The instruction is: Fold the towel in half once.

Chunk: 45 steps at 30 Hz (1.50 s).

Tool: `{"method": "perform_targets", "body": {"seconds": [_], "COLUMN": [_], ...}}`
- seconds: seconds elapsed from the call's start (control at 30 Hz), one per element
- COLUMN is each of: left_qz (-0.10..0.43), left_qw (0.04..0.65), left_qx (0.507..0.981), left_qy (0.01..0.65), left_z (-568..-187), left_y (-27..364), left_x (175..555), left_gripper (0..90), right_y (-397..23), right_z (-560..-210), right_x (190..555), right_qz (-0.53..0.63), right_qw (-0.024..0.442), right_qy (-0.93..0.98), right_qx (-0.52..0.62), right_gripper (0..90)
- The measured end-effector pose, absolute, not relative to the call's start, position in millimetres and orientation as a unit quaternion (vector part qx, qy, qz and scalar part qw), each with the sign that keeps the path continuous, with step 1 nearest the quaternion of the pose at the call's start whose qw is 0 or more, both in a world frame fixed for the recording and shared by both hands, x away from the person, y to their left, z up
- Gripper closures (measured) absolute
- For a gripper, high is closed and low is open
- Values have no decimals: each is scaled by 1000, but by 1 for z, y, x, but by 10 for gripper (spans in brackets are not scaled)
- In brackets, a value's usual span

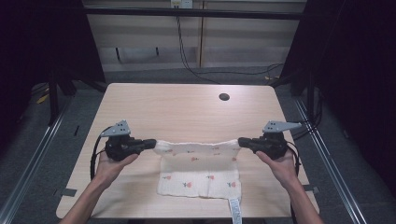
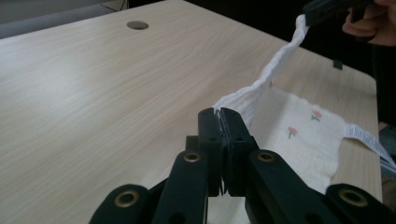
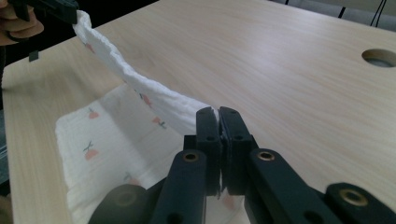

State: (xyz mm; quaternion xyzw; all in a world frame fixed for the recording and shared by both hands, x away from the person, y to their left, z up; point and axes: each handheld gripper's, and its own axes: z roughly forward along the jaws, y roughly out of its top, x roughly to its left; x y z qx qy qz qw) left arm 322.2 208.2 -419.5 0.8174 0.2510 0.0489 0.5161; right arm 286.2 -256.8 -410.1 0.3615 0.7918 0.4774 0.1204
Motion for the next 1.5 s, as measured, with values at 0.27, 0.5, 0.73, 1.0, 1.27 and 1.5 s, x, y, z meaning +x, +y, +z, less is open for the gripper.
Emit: {"method": "perform_targets", "body": {"seconds": [0.27,0.5,0.73,1.0,1.27,1.5], "left_qz": [44,32,31,-4,-44,-30], "left_qw": [499,480,433,430,438,431], "left_qx": [829,846,873,879,877,878], "left_qy": [247,231,220,207,191,207], "left_z": [-429,-444,-464,-472,-471,-471], "left_y": [212,207,203,203,206,196], "left_x": [308,294,277,267,262,279], "left_gripper": [885,885,884,874,791,785], "right_y": [-256,-251,-248,-242,-248,-245], "right_z": [-420,-440,-461,-477,-476,-467], "right_x": [259,240,228,215,210,224], "right_qz": [467,453,424,403,412,417], "right_qw": [113,91,76,54,48,59], "right_qy": [801,815,833,848,842,840], "right_qx": [356,351,348,341,346,344], "right_gripper": [881,881,879,874,805,732]}}
